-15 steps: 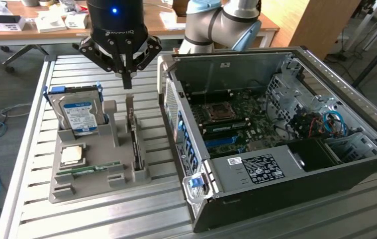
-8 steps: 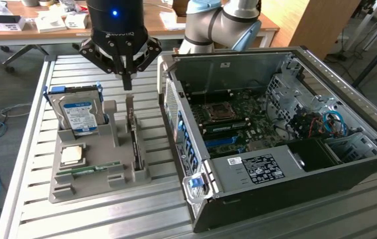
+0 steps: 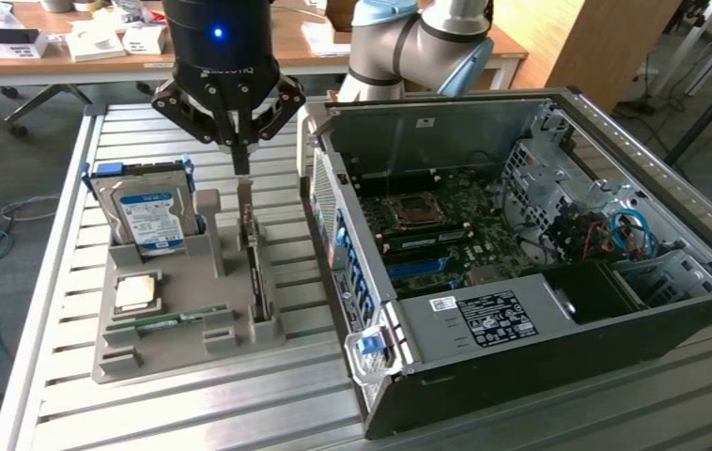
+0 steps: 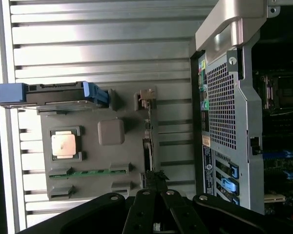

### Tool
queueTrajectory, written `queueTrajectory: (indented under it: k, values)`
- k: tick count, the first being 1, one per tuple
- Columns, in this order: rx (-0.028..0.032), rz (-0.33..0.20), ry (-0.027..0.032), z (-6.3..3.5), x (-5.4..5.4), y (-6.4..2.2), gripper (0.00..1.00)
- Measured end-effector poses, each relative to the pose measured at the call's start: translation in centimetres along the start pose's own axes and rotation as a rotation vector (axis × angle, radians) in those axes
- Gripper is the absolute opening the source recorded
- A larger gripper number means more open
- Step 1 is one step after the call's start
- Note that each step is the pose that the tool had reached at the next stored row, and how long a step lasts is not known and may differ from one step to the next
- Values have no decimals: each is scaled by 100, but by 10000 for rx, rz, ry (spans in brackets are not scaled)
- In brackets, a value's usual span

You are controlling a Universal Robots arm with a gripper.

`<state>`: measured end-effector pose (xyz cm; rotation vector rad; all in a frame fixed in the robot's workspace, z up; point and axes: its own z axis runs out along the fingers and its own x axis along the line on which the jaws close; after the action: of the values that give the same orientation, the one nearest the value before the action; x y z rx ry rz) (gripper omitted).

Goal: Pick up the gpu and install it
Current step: 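Reach for the gpu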

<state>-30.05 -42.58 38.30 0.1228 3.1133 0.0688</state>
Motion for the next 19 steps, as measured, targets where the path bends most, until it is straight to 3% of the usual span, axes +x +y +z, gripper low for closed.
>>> queueTrajectory:
  k: [4,10,11,19]
  values:
    - [0,-1,1,-1,-2,-22,11]
    - [-1,0,0,-5,-9,-121,11]
    - [1,-1,1,-12,-19,-258,11]
    - [2,-1,2,28,-19,-269,11]
